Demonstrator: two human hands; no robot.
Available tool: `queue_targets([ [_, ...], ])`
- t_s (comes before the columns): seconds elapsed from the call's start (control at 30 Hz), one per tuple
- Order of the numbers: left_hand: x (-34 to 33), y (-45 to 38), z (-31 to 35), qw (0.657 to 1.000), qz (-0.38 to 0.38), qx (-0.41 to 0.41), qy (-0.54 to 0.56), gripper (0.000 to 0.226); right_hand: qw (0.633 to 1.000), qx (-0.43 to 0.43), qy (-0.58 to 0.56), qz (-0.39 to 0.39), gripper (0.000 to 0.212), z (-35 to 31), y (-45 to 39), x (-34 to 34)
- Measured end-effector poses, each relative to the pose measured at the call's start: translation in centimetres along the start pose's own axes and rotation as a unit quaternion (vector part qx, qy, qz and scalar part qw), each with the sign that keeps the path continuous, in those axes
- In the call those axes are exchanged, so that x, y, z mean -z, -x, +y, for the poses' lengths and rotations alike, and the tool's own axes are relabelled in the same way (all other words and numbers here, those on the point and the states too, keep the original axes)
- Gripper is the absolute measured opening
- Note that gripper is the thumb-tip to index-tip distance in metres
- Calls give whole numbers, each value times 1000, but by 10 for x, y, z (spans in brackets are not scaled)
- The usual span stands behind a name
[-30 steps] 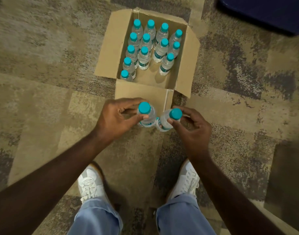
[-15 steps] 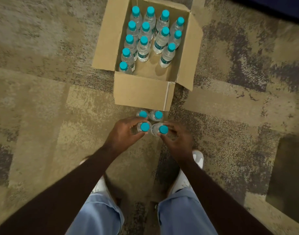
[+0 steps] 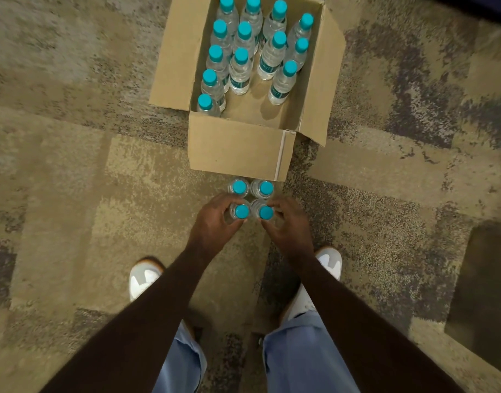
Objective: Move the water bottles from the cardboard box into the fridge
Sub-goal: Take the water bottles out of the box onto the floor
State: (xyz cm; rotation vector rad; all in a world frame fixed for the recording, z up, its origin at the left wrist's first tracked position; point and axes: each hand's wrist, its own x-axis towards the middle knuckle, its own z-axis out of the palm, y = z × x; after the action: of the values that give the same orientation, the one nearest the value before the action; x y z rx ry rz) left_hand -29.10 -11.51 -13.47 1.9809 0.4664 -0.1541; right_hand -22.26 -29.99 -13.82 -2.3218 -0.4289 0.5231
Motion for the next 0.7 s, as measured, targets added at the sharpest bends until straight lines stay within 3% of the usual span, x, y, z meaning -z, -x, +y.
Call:
queue_targets([
  [0.47,-19,3,-11,998,44,30,17,37,1000,-20,6,-19,40,10,0,-9],
  [0.7,-11,12,-11,998,17,47,34,59,1000,-8,5,-22,50,3,2,4],
])
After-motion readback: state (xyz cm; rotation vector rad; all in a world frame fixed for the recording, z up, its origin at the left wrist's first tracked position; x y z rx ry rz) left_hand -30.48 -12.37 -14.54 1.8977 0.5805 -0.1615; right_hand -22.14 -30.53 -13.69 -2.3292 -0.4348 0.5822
